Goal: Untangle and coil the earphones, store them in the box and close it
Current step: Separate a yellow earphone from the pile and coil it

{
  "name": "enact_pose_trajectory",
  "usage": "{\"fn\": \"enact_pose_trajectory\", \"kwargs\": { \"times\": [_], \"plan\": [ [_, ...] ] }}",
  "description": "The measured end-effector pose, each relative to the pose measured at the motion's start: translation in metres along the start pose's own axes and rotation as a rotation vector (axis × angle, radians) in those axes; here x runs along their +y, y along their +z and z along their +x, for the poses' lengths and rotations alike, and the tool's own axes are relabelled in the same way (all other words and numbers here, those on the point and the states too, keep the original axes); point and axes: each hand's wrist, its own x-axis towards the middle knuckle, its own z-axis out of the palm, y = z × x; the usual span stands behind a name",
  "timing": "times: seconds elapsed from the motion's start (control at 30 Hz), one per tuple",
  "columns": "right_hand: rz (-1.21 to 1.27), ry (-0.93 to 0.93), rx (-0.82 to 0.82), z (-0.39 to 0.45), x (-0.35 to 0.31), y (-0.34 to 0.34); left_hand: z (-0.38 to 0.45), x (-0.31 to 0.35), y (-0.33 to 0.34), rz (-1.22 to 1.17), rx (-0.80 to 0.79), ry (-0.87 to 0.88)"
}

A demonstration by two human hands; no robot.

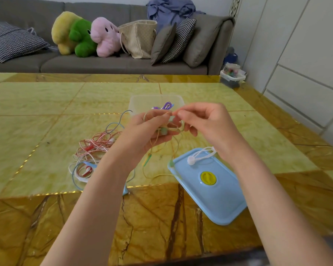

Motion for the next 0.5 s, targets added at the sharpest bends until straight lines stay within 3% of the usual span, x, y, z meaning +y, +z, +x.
{"fn": "enact_pose_trajectory", "kwargs": {
  "times": [0.13, 0.27, 0.4, 0.5],
  "plan": [
    [-0.260, -0.008, -0.098, 0.0007, 0.0082, 0.0057, 0.0020, -0.0031, -0.0003, -0.033, 0.030, 0.026],
    [-0.318, -0.021, -0.103, 0.0004, 0.0086, 0.0040, 0.0022, -0.0051, -0.0002, -0.044, 0.019, 0.015],
    [-0.448, -0.133, -0.005, -0.0017, 0.0084, 0.0084, 0.0007, -0.0032, 0.0019, 0.007, 0.081, 0.025],
    [-0.408, -0.103, 0.112, 0.0007, 0.0087, 0.0050, -0.0012, -0.0018, -0.0009, 0.121, 0.122, 0.029]
  ]
}}
